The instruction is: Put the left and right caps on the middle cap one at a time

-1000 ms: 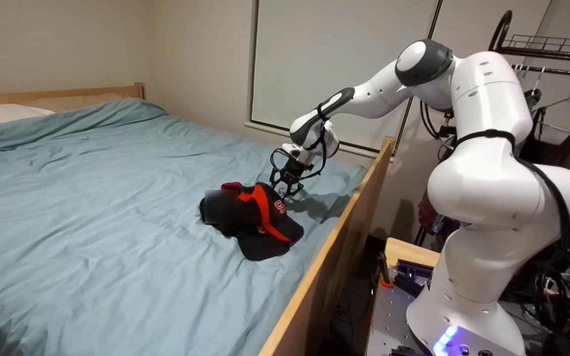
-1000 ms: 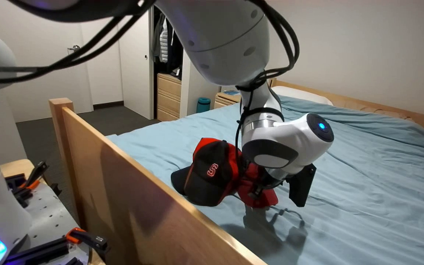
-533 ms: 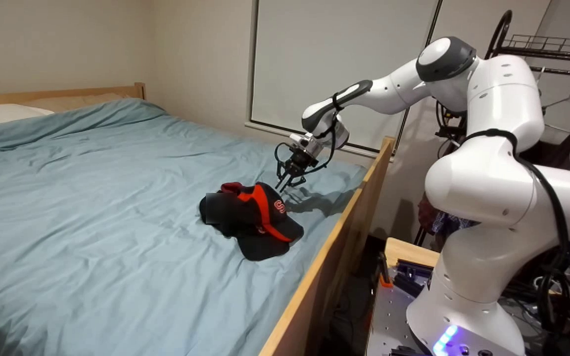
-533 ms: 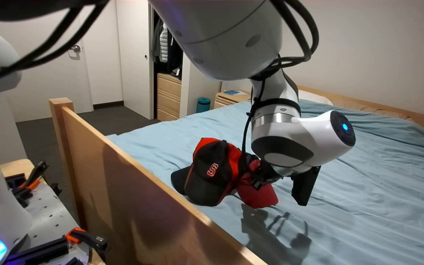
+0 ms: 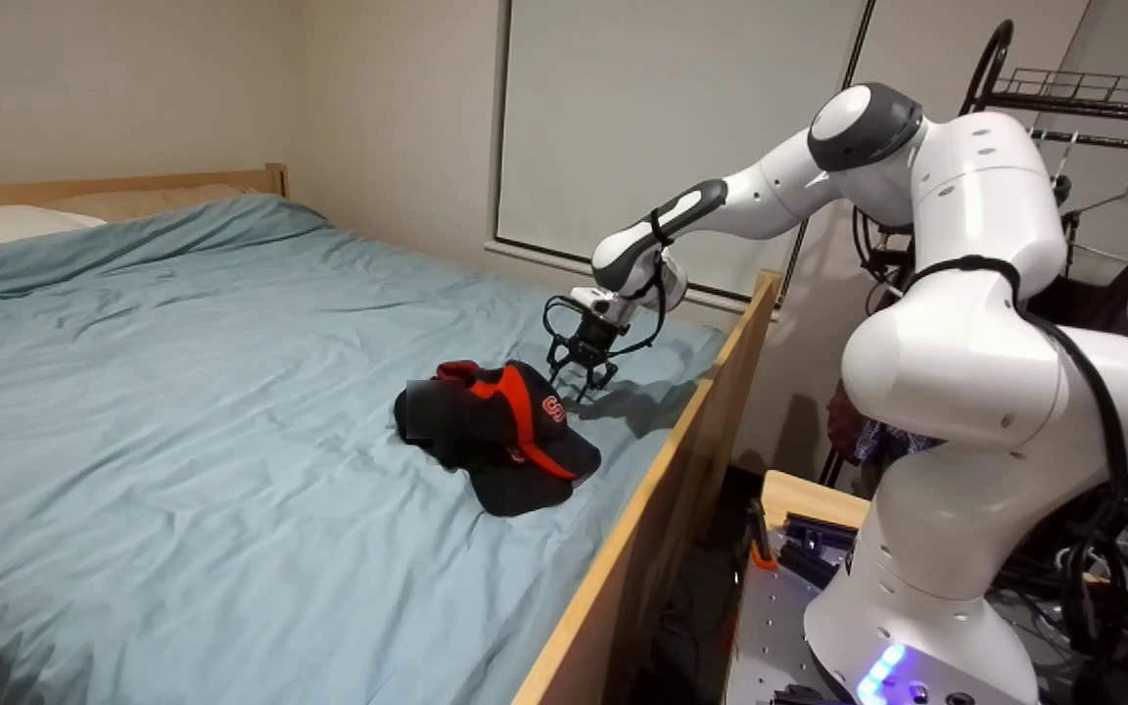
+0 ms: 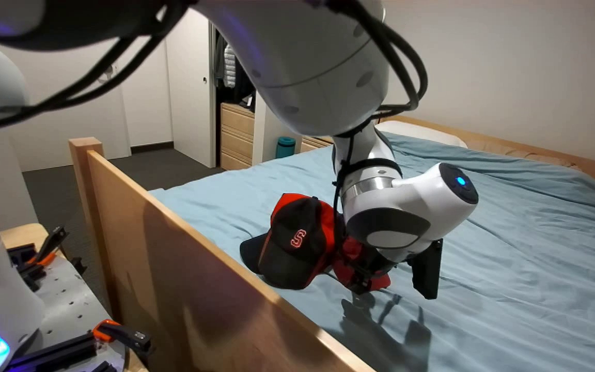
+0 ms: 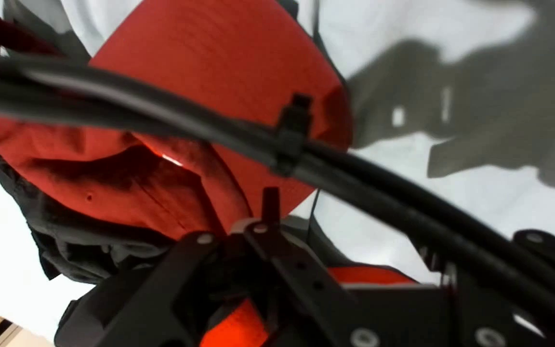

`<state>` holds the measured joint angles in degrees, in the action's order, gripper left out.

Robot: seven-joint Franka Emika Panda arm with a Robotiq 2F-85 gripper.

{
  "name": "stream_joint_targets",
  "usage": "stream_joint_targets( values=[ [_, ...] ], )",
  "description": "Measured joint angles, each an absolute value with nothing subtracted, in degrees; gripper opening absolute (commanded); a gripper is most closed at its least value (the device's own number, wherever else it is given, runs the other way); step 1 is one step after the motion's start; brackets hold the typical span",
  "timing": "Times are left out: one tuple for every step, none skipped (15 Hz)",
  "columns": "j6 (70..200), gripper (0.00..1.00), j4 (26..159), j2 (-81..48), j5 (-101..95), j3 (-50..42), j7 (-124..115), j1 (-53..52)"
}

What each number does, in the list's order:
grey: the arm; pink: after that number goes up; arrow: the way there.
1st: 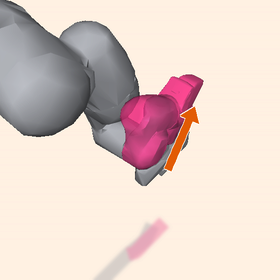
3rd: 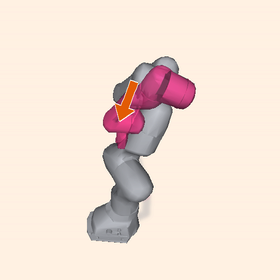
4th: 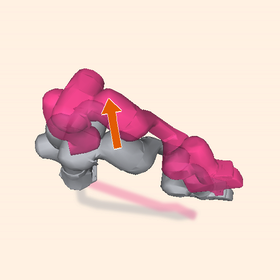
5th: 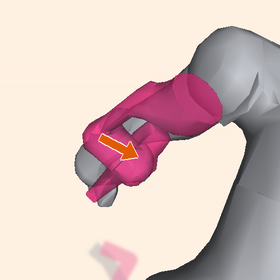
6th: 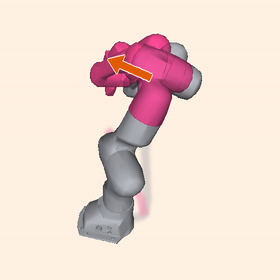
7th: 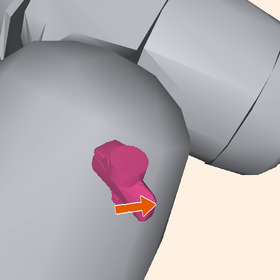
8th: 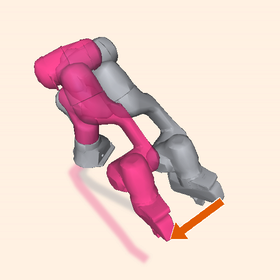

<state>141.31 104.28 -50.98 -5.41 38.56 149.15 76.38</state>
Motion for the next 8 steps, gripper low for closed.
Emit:
stream_joint_targets(
  values=[
    [143.0,0.99,104.5,-51.7,-6.3,38.7,149.2,76.1],
    [144.8,1.00,104.6,-52.7,-7.0,39.1,149.2,76.0],
    [146.4,1.00,104.6,-53.7,-7.5,39.4,149.2,75.9],
    [148.2,1.00,104.6,-54.7,-7.9,39.6,149.2,75.8],
    [150.0,1.00,104.6,-55.7,-8.4,39.6,149.2,75.5],
    [151.7,1.00,104.6,-56.6,-8.6,39.6,149.2,75.4],
    [153.3,1.00,104.6,-57.6,-8.6,39.6,149.2,75.3],
    [154.7,0.75,104.6,-58.4,-8.6,39.6,149.2,75.3]
  ],
)
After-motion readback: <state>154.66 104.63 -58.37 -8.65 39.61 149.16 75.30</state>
